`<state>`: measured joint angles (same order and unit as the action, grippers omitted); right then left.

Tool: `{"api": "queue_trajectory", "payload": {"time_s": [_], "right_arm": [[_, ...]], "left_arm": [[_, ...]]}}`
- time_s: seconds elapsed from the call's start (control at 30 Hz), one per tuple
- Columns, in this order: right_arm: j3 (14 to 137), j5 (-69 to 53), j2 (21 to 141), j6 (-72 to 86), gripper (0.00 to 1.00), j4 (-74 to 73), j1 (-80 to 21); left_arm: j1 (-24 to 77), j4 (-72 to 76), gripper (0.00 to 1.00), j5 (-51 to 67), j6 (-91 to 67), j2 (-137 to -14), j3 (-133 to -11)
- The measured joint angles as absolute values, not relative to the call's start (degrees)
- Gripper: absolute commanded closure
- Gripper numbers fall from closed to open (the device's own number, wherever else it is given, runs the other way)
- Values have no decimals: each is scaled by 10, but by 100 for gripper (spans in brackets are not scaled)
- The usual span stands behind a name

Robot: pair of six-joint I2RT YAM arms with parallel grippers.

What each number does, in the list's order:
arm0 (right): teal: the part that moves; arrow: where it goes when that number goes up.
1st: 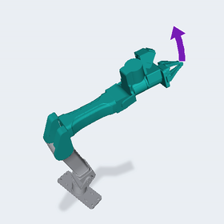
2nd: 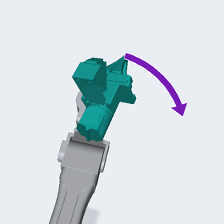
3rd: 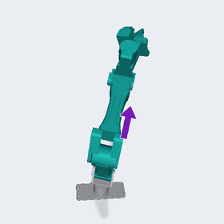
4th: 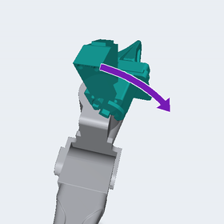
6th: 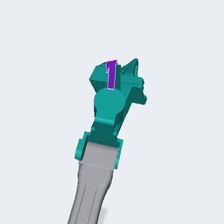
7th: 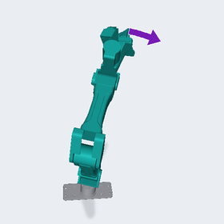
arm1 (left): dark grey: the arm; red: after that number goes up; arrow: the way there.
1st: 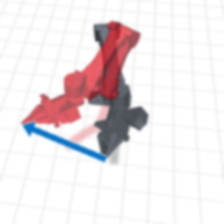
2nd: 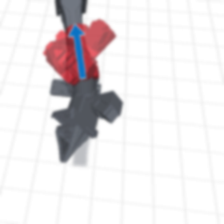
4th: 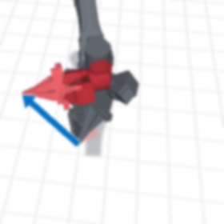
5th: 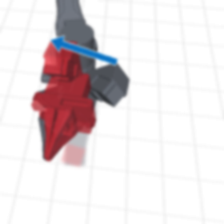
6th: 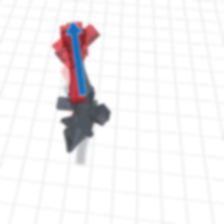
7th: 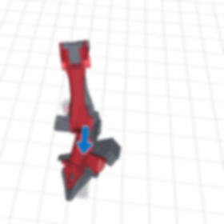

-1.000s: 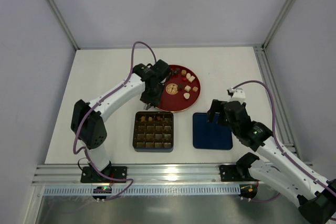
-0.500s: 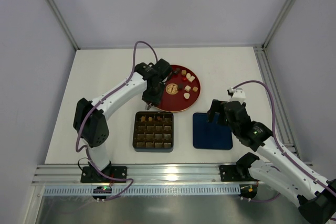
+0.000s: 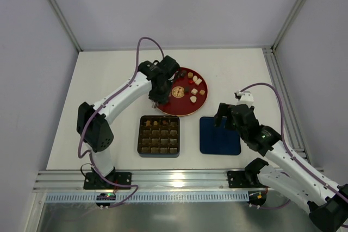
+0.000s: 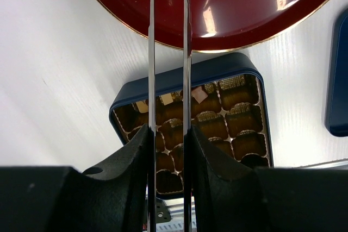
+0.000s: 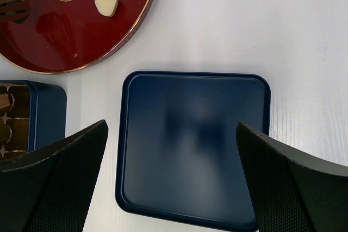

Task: Pack the chocolate

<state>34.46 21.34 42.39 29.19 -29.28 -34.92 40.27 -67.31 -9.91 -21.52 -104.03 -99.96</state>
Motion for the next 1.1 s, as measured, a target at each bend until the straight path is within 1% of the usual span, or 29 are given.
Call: {"api": "queue_trajectory", "payload": {"time_s": [0.47, 1.1], "right_arm": [[345, 213, 430, 292, 0, -286, -349], [345, 213, 431, 292, 0, -283, -349]], "left_arm": [[408, -693, 72, -83, -216, -1025, -1004], [473, -732, 71, -79, -235, -947, -992]]}}
